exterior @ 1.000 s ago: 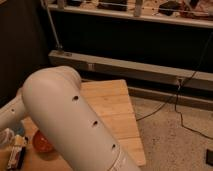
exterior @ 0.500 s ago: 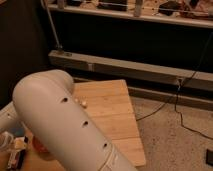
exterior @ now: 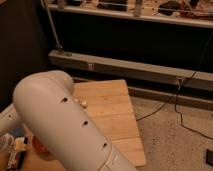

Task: Place the eraser on the white sponge

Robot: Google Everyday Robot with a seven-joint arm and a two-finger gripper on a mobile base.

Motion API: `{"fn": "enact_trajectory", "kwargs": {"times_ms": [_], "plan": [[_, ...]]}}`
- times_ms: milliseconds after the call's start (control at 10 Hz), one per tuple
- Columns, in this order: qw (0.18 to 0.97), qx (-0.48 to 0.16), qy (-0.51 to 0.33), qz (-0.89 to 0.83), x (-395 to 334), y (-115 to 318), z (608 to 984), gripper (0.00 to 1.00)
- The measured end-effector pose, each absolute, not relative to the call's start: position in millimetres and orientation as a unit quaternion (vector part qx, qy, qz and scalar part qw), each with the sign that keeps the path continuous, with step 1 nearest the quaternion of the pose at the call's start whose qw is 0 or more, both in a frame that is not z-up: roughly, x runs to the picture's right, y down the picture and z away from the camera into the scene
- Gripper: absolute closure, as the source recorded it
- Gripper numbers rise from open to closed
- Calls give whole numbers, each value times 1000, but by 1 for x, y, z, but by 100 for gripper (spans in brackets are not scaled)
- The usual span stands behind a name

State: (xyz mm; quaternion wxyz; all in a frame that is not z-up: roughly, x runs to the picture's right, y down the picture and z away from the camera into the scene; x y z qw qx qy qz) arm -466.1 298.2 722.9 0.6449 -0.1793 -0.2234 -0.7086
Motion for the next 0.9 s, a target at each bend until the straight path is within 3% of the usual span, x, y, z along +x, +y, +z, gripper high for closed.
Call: {"fn": "enact_trajectory", "kwargs": {"times_ms": [400,500,900], "plan": [[645,-184,-229,-705,-466,303,725,36],[645,-184,-232,-704,-467,303,726,42],[638,-195,-244,-704,-467,307,728,81]]}}
